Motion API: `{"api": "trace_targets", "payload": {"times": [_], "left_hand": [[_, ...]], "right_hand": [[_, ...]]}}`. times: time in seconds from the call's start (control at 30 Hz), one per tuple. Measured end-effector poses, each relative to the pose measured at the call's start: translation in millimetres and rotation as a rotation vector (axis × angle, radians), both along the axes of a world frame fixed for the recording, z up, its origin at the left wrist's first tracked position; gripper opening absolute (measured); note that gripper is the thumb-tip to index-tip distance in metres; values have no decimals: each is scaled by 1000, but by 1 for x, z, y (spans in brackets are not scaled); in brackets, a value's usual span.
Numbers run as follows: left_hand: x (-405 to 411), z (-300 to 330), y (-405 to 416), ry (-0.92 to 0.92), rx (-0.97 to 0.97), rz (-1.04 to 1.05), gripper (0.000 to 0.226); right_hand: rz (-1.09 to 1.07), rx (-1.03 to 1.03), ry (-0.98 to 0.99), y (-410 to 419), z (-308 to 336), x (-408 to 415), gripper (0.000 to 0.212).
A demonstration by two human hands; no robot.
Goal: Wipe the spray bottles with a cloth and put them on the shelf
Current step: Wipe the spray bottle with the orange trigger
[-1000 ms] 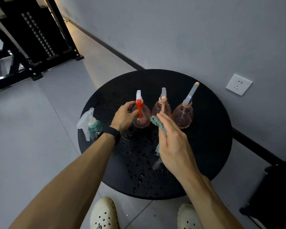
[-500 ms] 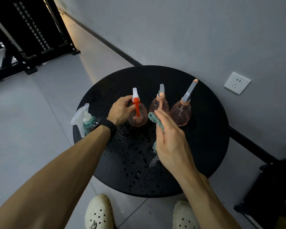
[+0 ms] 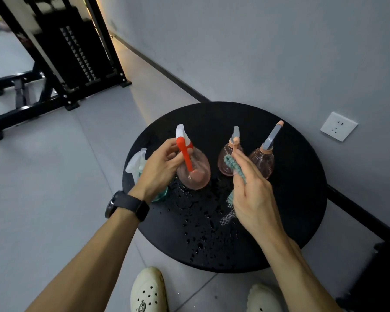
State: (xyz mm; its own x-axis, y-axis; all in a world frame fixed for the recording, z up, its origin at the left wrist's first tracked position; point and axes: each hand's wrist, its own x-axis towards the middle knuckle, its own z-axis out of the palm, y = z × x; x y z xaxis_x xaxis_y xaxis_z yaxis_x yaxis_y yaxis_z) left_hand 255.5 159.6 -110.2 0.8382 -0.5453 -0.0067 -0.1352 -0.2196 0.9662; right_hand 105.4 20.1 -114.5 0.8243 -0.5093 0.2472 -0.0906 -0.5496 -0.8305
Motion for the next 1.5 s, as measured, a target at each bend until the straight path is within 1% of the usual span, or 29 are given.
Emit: {"api": "trace_targets", "payload": {"times": [0.07,0.2,0.33,0.43,0.57,0.7,0.9,1.1,1.27,1.33,1.43,1.5], "left_hand": [[-15,6,7,17,-19,-1,26],[-41,8,12,90,-84,23,20],[-62,1,9,231,-191,61,25],[-68,-4,5,351,-243,84,28],[-72,-7,1,419,-262,114,30],[-71,-6,-2,468,-274,119,24],[-66,-6,0,499,-310,146,27],[-62,-7,0,630,-435,196,33],[-60,-2,-1,669,-519,242,28],[-61,-1,-1,665,-526,234,35],[-65,-1,-3,687,-565,171,55],[-66,0,-4,703,-561,122,59]], "right_hand": [[26,19,-49,5,5,1,45],[97,-6,-126,22,11,3,45],[174,-34,-95,40,13,3,48],[217,-37,-30,50,11,3,47],[215,-137,37,56,4,7,55],[218,-229,94,57,-1,11,62],[218,-288,97,62,-5,13,60],[183,-369,38,68,-15,6,53],[173,-412,8,73,-18,2,52],[170,-407,6,72,-17,2,52],[176,-369,21,70,-14,4,52],[190,-312,51,68,-11,6,55]]}}
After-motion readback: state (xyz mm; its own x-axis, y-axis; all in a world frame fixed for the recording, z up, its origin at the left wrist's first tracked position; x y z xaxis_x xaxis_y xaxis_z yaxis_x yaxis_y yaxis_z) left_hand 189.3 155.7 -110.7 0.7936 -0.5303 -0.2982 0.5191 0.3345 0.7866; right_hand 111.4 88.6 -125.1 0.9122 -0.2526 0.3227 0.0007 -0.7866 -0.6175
